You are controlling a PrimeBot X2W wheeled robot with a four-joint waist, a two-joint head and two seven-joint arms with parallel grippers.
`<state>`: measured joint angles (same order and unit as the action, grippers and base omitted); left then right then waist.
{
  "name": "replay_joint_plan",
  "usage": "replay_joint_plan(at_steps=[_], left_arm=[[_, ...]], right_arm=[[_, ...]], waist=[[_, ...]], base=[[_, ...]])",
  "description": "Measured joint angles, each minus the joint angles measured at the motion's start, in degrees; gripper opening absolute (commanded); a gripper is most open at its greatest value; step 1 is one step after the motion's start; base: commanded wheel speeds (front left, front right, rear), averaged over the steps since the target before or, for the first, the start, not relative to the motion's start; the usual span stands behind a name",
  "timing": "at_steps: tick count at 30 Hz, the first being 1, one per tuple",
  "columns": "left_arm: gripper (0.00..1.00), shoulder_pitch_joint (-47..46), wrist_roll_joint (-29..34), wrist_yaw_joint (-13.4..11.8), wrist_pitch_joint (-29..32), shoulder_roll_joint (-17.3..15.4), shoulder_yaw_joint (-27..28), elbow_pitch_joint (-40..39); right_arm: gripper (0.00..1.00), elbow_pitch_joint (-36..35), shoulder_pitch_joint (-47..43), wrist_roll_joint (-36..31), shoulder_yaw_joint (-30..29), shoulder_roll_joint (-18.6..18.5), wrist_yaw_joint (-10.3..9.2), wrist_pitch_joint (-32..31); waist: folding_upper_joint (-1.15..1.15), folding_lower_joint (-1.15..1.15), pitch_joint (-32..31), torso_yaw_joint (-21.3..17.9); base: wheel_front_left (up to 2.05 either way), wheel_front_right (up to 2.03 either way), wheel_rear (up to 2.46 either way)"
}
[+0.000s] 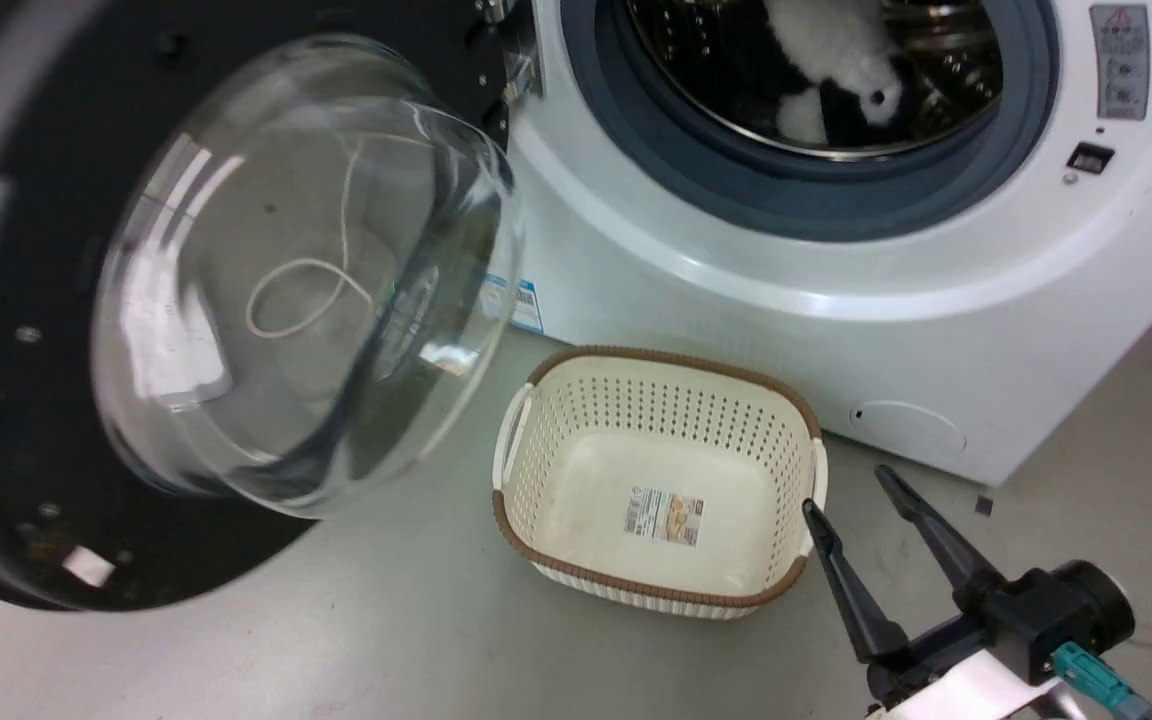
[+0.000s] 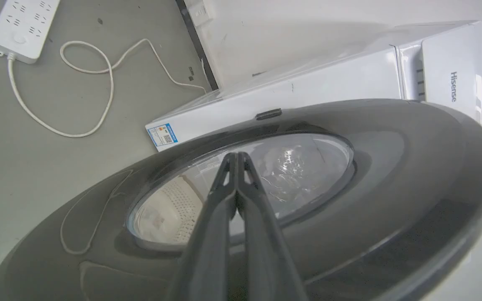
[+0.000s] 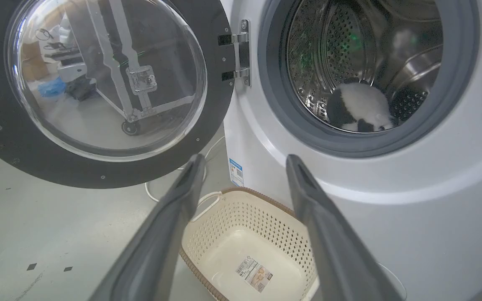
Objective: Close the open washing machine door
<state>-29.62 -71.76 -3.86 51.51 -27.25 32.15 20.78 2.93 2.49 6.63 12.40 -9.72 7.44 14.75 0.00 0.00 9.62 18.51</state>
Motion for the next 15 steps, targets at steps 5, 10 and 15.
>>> replay_joint_plan(at_steps=[5,10,15], left_arm=[[0.0,4.36,-4.6,-0.1,5.15,4.26,0.08,-5.99],[0.0,9.14,-8.05,-0.01,7.73,10.15,-0.38,-13.54],[0.0,15.07,-9.49,0.1,10.55,17.42,-4.7,-20.72]], right_arm=[[1.0,0.53,-0.2,0.0,0.05,1.29,0.0,0.0],[1.0,0.88,-0.23,-0.02,-1.19,2.15,0.0,0.0],[1.0,1.27,-1.26,-0.36,-2.88,2.6,0.0,0.0]], waist=[[0.0,-0.01,-2.11,0.04],[0.0,-0.01,-3.87,-0.78],[0.0,-0.01,-5.54,-1.9]], base=[[0.0,0.0,0.0],[0.0,0.0,0.0],[0.0,0.0,0.0]])
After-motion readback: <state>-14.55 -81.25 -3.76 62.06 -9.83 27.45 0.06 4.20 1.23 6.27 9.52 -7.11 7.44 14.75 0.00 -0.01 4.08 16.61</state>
